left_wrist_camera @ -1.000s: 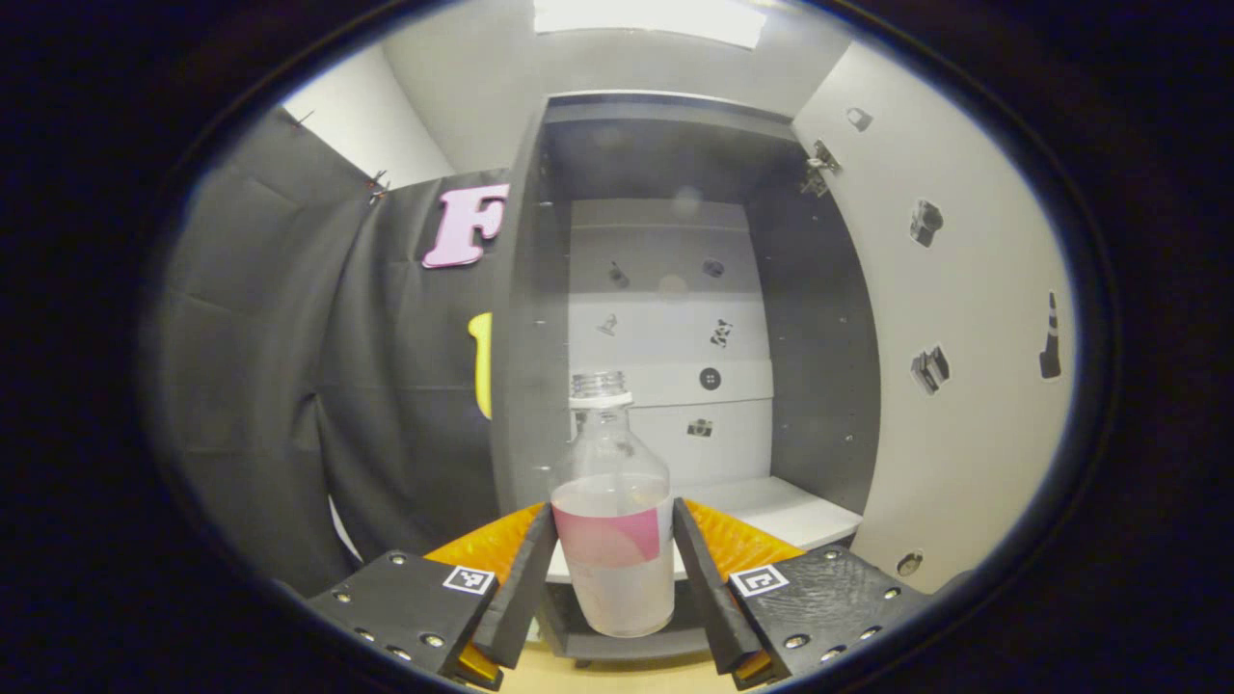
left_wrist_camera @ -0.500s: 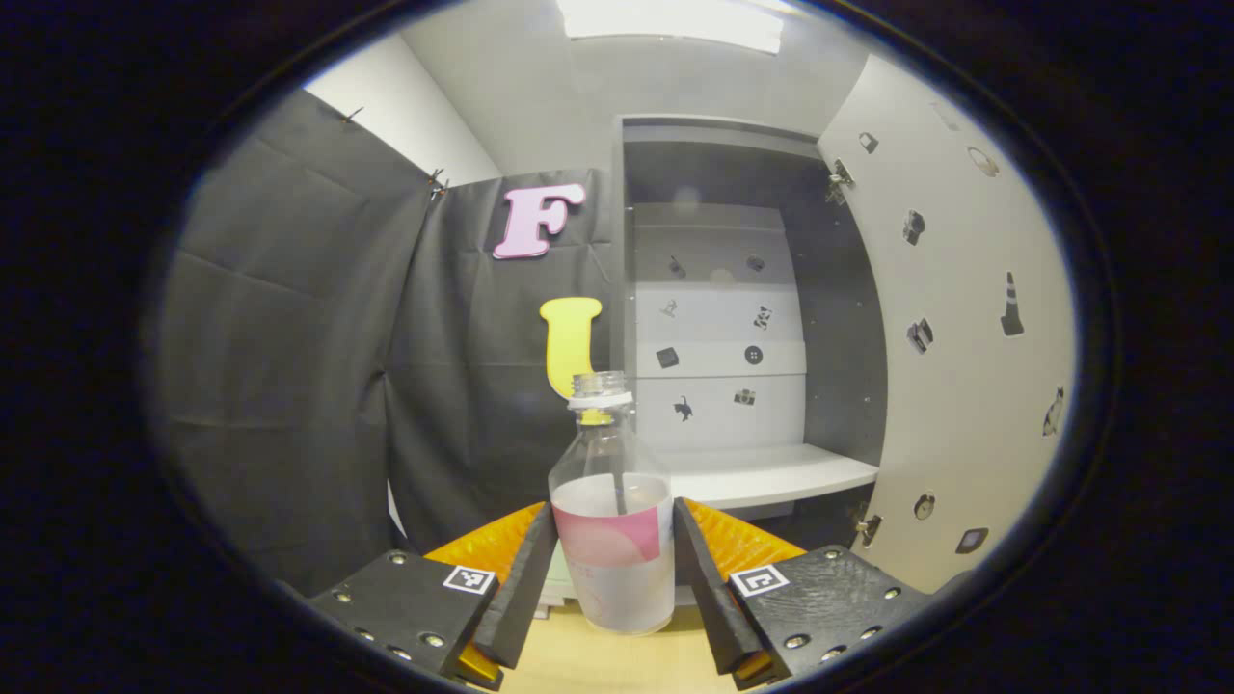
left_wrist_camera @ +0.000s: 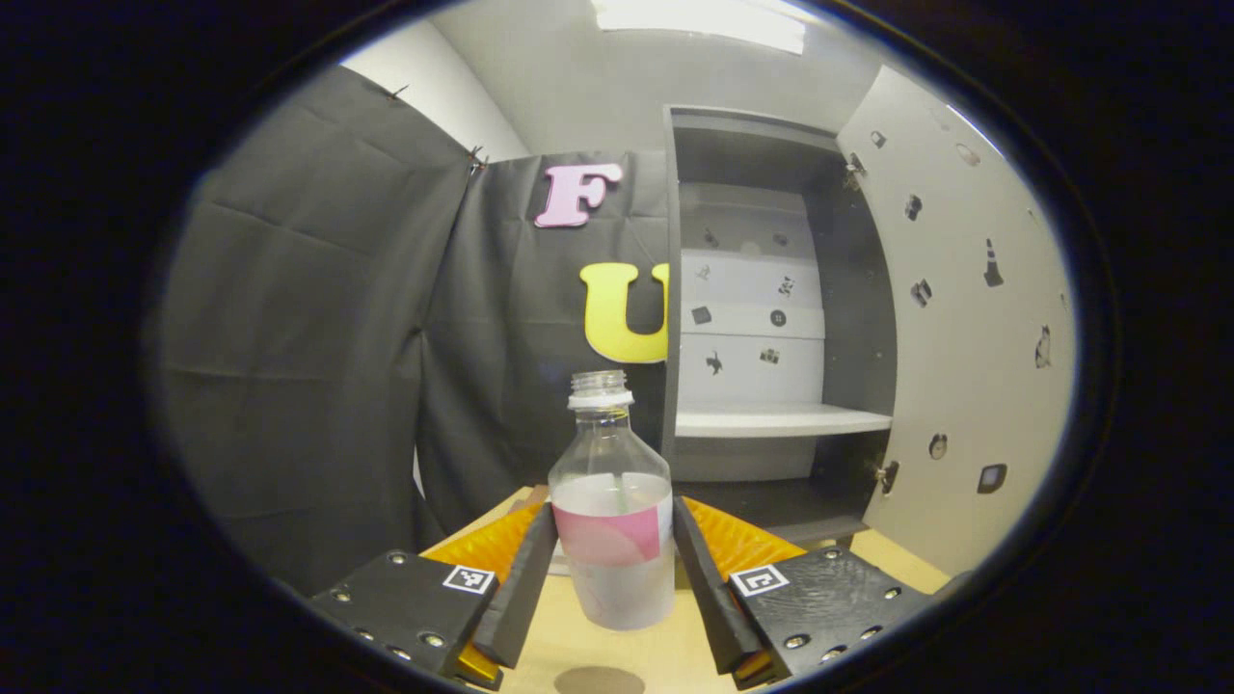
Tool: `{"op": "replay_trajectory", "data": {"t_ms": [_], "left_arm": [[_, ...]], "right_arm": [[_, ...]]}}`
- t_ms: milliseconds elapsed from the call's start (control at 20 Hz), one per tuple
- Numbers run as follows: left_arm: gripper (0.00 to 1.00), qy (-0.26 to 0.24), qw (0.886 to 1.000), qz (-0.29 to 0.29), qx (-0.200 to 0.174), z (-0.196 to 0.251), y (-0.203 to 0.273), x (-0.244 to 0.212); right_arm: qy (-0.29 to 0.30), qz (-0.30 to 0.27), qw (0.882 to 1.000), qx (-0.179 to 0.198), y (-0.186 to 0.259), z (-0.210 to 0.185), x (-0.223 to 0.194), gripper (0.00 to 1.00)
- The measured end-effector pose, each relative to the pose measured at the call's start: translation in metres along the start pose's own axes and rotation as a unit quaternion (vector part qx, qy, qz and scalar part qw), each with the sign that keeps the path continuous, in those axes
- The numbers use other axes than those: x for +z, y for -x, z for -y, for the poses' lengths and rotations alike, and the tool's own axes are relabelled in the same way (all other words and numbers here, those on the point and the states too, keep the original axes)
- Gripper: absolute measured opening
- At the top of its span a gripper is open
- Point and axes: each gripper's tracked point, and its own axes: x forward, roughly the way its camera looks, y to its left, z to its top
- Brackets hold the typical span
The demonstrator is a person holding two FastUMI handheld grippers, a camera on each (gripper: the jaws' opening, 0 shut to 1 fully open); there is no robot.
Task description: Open the cabinet door with the right hand, grasp the bottle in the cabinet with the left hand and place it on the coaster, then close the cabinet door with the right hand.
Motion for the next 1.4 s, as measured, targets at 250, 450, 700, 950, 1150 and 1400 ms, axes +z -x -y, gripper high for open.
{"op": "replay_trajectory", "data": {"t_ms": [250,450,700,950,1150,1400], "left_arm": [[0.77,0.007,1.0,-0.024,0.01,-0.01,0.013,-0.056],[0.7,-0.002,0.998,-0.051,0.025,-0.012,0.017,-0.101],[0.7,0.005,0.997,-0.059,0.041,-0.01,0.019,-0.138],[0.73,-0.024,0.996,-0.064,0.055,-0.006,0.018,-0.17],[0.71,-0.035,0.994,-0.071,0.076,-0.009,0.023,-0.188],[0.72,-0.035,0.992,-0.084,0.09,-0.005,0.035,-0.204]], "right_arm": [[0.005,-0.001,1.0,-0.007,0.005,0.003,-0.004,0.97],[0.0,-0.01,1.0,-0.01,0.007,0.007,-0.011,0.98],[0.002,-0.023,1.0,-0.007,0.007,0.01,-0.016,0.97],[0.006,-0.032,0.999,-0.01,0.007,0.013,-0.021,0.97],[0.021,-0.041,0.999,-0.01,0.005,0.014,-0.024,0.98],[0.032,-0.032,0.999,-0.003,0.002,0.008,-0.014,0.98]]}}
